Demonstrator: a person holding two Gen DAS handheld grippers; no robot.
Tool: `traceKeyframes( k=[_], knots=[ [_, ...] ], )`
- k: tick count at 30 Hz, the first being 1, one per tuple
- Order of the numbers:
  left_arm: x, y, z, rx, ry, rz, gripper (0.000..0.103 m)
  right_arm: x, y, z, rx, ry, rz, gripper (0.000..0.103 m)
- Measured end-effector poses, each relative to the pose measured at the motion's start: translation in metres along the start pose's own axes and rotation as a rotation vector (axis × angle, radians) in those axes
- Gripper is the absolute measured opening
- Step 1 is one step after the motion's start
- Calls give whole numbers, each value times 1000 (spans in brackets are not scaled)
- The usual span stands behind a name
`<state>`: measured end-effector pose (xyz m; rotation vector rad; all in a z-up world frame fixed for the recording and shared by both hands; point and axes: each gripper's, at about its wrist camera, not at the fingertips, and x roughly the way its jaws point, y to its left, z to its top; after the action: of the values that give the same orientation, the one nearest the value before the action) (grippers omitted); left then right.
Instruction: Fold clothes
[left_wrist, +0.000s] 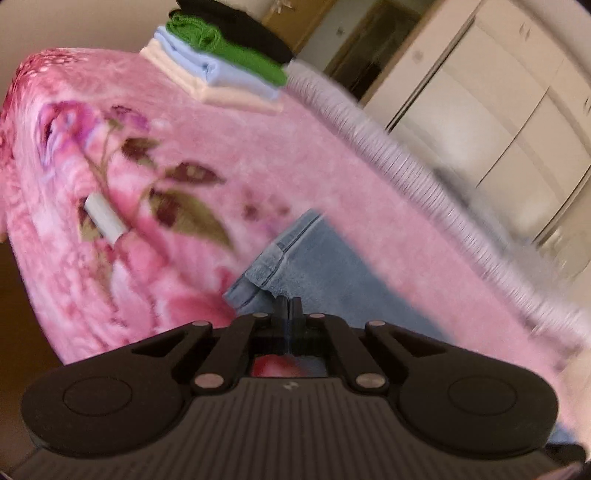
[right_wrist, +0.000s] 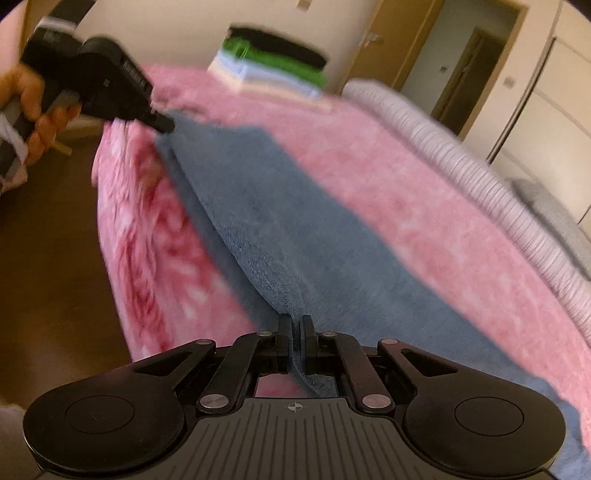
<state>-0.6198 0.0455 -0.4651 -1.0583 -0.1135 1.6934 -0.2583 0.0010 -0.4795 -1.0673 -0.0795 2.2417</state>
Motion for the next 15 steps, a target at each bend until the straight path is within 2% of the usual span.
traceKeyframes(
  k=[3, 5, 6, 8, 11, 15],
  knots=[
    [1, 1, -4, 17, -2, 36, 8, -4, 0, 1, 49, 3, -6, 12],
    [-7, -6, -6, 31, -30, 96, 6, -20, -23, -28, 282, -21, 4, 17],
    [-11, -11, -6, 50, -44, 130, 8, -29, -35, -43, 407, -35, 9, 20],
    [-20, -23, -9, 96, -53, 147, 8, -47, -59, -75, 659, -62, 20, 22],
    [-31, -51, -22, 168, -12, 64, 8, -73, -95, -122, 1037, -103, 36, 24],
    [-26, -102, -57, 295, 108, -117, 8, -109, -143, -185, 1540, -158, 58, 24]
  ],
)
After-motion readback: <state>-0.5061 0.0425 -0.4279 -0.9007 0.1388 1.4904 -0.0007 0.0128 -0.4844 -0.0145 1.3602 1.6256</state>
